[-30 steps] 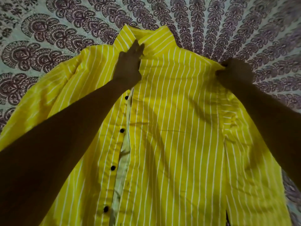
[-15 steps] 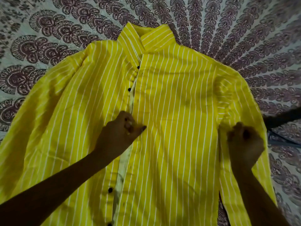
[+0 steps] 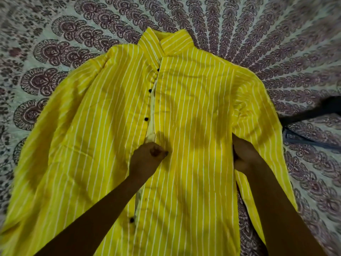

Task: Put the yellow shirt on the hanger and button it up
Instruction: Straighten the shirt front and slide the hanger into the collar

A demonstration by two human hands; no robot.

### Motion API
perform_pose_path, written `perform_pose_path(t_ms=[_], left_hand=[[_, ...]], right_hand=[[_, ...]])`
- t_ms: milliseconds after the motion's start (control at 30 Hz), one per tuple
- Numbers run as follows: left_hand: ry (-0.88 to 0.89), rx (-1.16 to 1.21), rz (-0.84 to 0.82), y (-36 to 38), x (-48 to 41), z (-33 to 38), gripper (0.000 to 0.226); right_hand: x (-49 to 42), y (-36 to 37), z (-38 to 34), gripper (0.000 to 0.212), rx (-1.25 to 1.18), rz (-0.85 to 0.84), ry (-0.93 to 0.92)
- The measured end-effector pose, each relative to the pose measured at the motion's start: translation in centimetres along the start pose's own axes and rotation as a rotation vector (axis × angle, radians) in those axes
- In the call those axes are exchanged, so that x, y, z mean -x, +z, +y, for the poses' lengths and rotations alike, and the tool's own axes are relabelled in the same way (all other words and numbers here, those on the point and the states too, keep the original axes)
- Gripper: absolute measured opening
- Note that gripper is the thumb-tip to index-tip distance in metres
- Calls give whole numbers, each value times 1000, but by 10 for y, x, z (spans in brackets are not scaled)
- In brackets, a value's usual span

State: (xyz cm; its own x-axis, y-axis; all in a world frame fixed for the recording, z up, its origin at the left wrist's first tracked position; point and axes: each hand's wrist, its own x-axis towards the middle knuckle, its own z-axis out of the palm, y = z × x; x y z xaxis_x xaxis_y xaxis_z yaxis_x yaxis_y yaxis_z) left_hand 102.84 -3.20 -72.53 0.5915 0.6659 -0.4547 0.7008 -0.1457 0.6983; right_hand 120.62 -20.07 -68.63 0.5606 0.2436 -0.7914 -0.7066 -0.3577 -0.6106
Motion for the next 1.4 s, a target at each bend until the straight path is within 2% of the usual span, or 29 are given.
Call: perform_pose_path(t_ms=[67,133,200,267,367,467,533,633,733,800,867,900,967,1000,1067,1167,1233,1267,1333,1400], left_hand=[[20,-28,71,0,8,0,13],[64,-127,152,1,16,0,28],[74,-377,71,1,20,0,50],[27,-504,-26,0,19,1,51],[81,-420,-37,-1,20,2,25],[181,-155,115,-2,24,-3,14],[180,44,159,-5,29,-4,17],[275,302,235,-15,39,-6,31],[311,142,315,-21,43,-27,25],[175,45,232,-19,41,-46,37],[165,-5,177,-19,43,-52,51],[195,-20,178,-19,43,-52,54],[253,20,219,-19,48,-51,50],[266,66,253,-18,53,-52,45],[214,168,316,-16,64,-50,36],[120,310,317,-11,90,-61,29],[118,325,313,-11,109,-75,28],[128,297,304,-12,119,-83,29],[174,231,275,-17,137,-96,24],[285,119,232,-25,154,-106,17]], right_hand=[[-2,-7,2,20,-18,-27,38],[-2,-15,5,13,-66,13,-2],[-5,-22,9,11,-74,160,-82],[-4,-27,12,20,6,368,-196],[-5,-25,16,28,78,500,-265],[-8,-23,19,23,81,511,-273],[-13,-26,19,25,146,443,-236],[-13,-33,18,16,156,350,-191],[-14,-46,23,26,205,432,-279],[-14,-48,28,26,269,457,-271],[-13,-44,34,29,395,539,-324],[-9,-39,38,33,523,626,-403],[10,-23,50,36,711,760,-679],[26,-10,60,34,730,753,-817],[58,17,84,28,781,637,-1042],[109,50,143,20,917,288,-1319],[135,65,182,18,993,36,-1421],[146,70,202,21,1065,-81,-1408],[161,77,238,41,1316,-249,-1254],[168,80,266,62,1499,-286,-1054]])
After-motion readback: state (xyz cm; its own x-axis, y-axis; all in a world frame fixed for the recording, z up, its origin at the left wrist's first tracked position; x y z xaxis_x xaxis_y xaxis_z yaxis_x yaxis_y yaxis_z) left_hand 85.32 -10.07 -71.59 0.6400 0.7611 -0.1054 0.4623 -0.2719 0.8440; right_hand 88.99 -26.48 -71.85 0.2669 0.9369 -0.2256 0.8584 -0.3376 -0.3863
